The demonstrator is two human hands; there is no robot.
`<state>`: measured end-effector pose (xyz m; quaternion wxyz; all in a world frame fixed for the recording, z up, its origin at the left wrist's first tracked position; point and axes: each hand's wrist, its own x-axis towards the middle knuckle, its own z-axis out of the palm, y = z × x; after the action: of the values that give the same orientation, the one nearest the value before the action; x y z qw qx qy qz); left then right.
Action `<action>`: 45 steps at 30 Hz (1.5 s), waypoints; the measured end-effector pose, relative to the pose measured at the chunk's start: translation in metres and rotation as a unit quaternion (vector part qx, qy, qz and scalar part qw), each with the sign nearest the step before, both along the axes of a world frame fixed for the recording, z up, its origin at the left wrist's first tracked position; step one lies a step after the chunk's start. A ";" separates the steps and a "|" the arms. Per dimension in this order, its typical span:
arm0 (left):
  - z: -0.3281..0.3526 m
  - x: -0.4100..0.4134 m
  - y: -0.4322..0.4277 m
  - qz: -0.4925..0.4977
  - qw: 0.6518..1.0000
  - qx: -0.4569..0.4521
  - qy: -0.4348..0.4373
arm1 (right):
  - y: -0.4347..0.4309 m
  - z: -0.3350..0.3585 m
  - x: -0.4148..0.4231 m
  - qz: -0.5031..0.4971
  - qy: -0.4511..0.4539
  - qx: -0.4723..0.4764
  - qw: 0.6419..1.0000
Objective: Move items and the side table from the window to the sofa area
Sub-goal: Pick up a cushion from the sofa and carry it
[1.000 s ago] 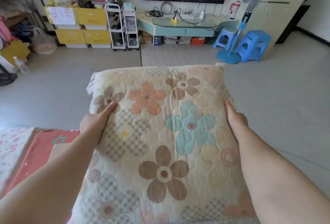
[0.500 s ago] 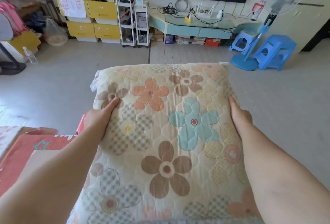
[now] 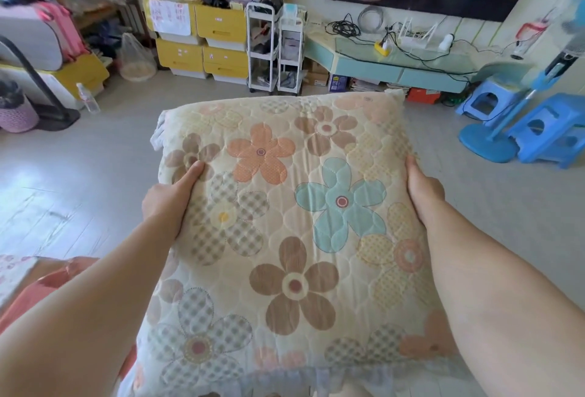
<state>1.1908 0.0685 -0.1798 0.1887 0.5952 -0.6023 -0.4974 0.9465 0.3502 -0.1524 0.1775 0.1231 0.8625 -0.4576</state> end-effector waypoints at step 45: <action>-0.022 -0.130 -0.383 0.665 0.746 0.025 -0.027 | -0.873 -0.033 -0.194 0.672 -0.006 0.026 0.740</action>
<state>1.0607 -0.3145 -0.2017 0.4405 0.8627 -0.0459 -0.2441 0.7529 -0.5225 -0.1858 0.4405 -0.4810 0.7322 -0.1962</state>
